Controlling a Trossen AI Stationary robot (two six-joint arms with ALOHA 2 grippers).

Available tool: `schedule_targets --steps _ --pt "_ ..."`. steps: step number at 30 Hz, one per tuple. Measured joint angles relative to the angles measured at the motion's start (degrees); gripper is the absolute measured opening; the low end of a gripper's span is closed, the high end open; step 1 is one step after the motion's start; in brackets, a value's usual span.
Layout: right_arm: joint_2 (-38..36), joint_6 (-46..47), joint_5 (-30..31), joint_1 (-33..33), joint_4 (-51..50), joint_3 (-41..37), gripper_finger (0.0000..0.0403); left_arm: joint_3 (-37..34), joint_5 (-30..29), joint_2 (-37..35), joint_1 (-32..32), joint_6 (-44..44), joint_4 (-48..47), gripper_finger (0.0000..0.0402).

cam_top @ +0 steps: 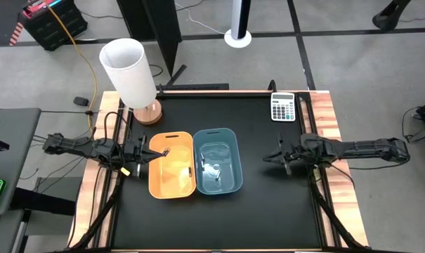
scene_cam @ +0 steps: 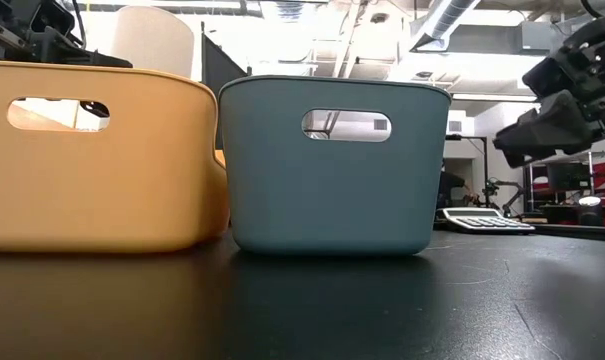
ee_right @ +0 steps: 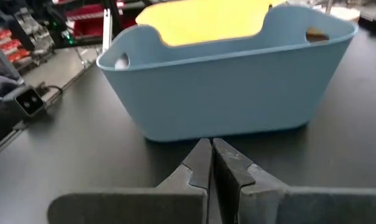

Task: Sort batteries
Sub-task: Return to Home Position

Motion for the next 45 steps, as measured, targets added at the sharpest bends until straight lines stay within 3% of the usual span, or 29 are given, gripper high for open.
schedule_targets --steps 45 --pt "0.07 0.01 0.19 0.0 -2.02 -0.04 0.0033 -0.02 -0.04 0.0 0.0 0.5 0.0 0.0"
